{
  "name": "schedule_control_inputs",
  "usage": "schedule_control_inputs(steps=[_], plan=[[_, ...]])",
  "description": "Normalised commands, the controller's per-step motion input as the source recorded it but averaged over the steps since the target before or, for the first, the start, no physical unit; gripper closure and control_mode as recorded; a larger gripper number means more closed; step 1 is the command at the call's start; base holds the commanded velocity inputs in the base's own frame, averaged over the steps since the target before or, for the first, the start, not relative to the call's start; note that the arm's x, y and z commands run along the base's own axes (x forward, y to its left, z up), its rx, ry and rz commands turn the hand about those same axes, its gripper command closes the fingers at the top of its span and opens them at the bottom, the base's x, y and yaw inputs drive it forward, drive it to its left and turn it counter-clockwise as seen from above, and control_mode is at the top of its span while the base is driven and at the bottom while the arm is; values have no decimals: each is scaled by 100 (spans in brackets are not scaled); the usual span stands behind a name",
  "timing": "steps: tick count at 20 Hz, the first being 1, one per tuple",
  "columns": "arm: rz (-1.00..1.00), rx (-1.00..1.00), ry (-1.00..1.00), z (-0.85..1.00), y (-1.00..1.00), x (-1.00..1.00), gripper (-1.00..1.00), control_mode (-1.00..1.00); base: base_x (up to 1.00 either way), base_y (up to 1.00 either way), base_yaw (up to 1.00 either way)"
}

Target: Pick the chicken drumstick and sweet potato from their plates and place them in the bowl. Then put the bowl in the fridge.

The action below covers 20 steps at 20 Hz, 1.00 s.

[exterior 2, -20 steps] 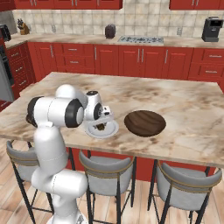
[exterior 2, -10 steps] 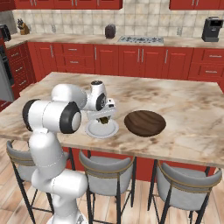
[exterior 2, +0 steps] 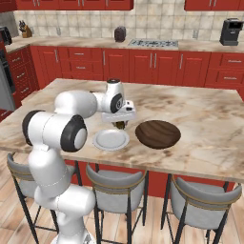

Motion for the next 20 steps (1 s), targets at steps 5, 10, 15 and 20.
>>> schedule_control_inputs(steps=[5,10,15,20], plan=[[-10,0,-2,19,-60,0,100,-100,0,0,0],[-4,2,0,0,-72,0,100,-100,0,0,0],[-2,4,0,-10,-61,3,100,-100,0,0,0],[-5,7,0,-21,-47,2,100,-100,0,0,0]])
